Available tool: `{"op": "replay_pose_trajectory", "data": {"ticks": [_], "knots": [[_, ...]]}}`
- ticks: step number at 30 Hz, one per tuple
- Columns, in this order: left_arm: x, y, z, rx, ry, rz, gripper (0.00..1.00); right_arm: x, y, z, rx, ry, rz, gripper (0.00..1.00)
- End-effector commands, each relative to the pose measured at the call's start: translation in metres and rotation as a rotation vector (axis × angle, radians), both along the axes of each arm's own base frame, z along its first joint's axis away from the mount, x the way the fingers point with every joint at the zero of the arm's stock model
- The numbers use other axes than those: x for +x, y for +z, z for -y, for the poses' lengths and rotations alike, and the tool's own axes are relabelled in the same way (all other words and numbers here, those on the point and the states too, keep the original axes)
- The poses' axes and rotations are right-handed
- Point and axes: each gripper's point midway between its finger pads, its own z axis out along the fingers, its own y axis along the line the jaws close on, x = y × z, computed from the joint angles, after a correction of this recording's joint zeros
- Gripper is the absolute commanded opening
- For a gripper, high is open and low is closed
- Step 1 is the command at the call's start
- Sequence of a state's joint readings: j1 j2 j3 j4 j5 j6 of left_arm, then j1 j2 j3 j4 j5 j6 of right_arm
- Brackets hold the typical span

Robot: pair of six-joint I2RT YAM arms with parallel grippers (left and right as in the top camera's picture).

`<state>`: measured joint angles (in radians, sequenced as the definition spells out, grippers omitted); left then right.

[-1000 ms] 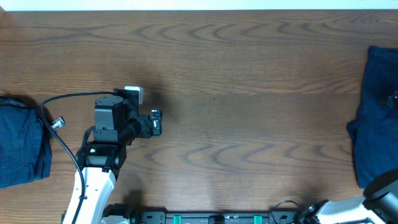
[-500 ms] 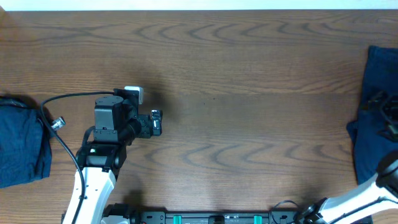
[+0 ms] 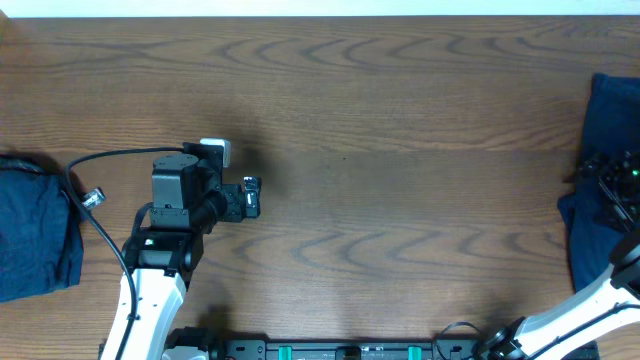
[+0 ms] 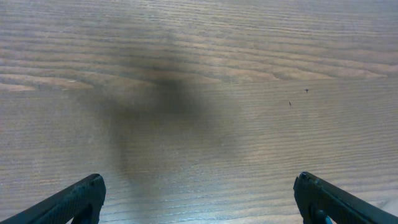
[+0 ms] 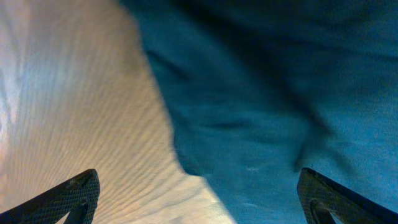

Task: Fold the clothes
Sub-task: 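Reach the right gripper to the dark blue shorts at right edge and grasp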

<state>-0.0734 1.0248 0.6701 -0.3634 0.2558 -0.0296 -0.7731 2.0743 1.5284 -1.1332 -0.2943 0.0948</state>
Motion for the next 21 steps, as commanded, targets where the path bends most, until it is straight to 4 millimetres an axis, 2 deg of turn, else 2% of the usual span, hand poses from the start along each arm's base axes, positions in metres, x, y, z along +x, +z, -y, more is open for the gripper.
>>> {"op": "replay_pose_trajectory", "data": {"ticks": [1, 5, 9, 12, 18, 19, 20, 21], "knots": [[0.004, 0.008, -0.002, 0.0, 0.011, 0.016, 0.98, -0.011, -0.001, 0.015, -0.004, -0.056, -0.008, 0.99], [0.004, 0.008, -0.002, 0.0, 0.011, 0.016, 0.98, -0.013, -0.005, 0.019, -0.005, -0.074, -0.006, 0.96], [0.005, 0.009, -0.002, 0.002, 0.009, 0.021, 0.98, -0.008, -0.01, 0.016, -0.015, -0.06, 0.003, 0.8], [0.005, 0.008, -0.002, 0.002, 0.009, 0.021, 0.98, -0.004, -0.015, 0.012, -0.023, -0.043, 0.011, 0.86], [0.005, 0.008, -0.002, 0.002, 0.009, 0.02, 0.98, -0.003, -0.037, 0.0, -0.034, -0.056, 0.003, 0.88], [0.005, 0.008, -0.002, 0.002, 0.009, 0.02, 0.98, -0.003, -0.04, -0.001, -0.034, -0.062, 0.002, 0.85], [0.005, 0.008, -0.002, 0.002, 0.009, 0.02, 0.98, -0.004, -0.043, -0.002, -0.033, -0.068, 0.0, 0.75], [0.005, 0.008, -0.002, 0.002, 0.009, 0.02, 0.98, -0.005, -0.046, -0.003, -0.033, -0.071, -0.001, 0.59]]}}
